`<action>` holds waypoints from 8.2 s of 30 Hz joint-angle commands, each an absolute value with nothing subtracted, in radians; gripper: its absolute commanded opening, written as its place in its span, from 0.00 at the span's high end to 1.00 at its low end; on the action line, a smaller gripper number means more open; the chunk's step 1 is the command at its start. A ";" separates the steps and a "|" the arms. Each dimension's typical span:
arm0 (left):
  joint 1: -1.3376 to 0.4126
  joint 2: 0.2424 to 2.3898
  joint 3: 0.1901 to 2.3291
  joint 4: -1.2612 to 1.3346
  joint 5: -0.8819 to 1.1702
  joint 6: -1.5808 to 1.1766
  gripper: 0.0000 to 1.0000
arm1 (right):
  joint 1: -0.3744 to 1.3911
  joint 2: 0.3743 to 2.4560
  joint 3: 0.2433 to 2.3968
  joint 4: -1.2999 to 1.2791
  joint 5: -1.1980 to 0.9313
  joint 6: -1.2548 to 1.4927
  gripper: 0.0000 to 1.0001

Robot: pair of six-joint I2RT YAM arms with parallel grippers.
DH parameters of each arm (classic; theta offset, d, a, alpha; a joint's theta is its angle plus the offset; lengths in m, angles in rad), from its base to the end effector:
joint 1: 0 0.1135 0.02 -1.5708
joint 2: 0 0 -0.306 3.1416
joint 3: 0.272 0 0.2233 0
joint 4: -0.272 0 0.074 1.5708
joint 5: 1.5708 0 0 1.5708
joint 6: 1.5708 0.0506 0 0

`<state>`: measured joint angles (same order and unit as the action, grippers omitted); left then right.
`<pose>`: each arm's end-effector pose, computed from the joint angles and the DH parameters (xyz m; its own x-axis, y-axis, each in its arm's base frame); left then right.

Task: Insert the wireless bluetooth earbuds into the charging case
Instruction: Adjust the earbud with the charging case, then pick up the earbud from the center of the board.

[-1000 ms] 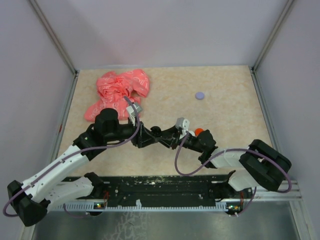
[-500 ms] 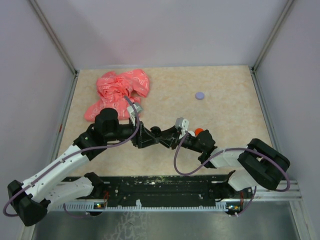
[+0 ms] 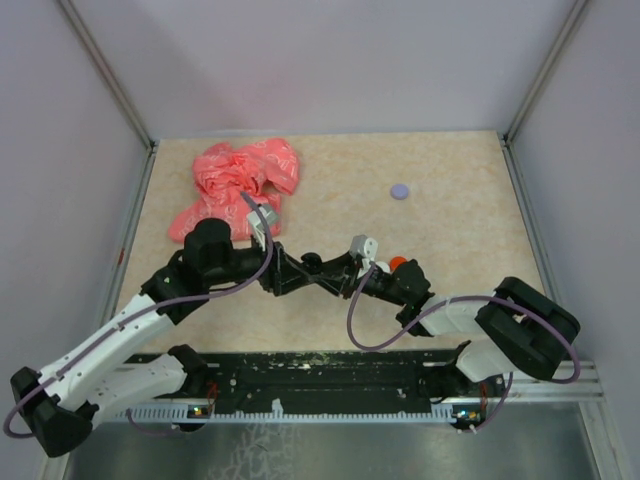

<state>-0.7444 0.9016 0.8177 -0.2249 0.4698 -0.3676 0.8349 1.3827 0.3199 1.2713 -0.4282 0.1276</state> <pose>0.1044 -0.1273 0.3591 -0.5397 0.0615 -0.8396 0.7795 0.4133 -0.4708 0.1437 0.1900 0.2802 0.0173 0.1916 -0.9813 -0.9570 0.2875 0.0393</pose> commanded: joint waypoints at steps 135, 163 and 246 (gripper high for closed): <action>-0.749 0.859 0.713 0.007 0.316 -0.298 0.54 | 0.844 1.516 0.418 1.434 -0.444 0.137 1.00; -0.718 1.074 0.687 -0.320 -0.417 -0.479 0.48 | 0.846 1.235 0.221 1.196 -0.228 0.009 1.00; -0.567 1.410 0.817 -0.293 -0.239 -0.298 0.94 | 0.846 1.071 0.178 1.074 -0.273 -0.012 1.00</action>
